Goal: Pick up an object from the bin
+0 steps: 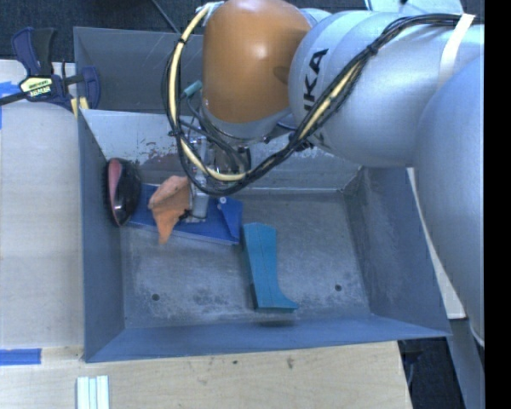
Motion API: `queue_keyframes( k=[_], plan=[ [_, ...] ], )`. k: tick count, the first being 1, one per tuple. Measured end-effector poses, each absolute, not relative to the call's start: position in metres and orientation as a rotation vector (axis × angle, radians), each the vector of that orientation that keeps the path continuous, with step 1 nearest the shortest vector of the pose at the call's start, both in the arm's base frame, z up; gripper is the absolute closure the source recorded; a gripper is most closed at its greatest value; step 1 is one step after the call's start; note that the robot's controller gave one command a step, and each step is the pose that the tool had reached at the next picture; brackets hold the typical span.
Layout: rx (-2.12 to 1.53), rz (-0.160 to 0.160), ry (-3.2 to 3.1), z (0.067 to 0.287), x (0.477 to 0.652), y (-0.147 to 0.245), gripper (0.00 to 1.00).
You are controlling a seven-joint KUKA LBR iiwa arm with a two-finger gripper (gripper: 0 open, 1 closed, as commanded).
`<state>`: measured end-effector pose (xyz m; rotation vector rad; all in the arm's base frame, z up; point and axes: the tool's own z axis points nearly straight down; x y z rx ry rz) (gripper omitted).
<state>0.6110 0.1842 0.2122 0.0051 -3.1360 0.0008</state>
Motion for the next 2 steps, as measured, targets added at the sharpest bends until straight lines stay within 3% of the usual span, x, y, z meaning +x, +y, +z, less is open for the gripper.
queue_keyframes(
  k=[1, 2],
  plan=[
    [0.000, -0.002, -3.144, 0.217, 0.613, 0.183, 0.00],
    [0.090, -0.005, -3.151, 0.185, 0.611, 0.170, 0.00]
  ],
)
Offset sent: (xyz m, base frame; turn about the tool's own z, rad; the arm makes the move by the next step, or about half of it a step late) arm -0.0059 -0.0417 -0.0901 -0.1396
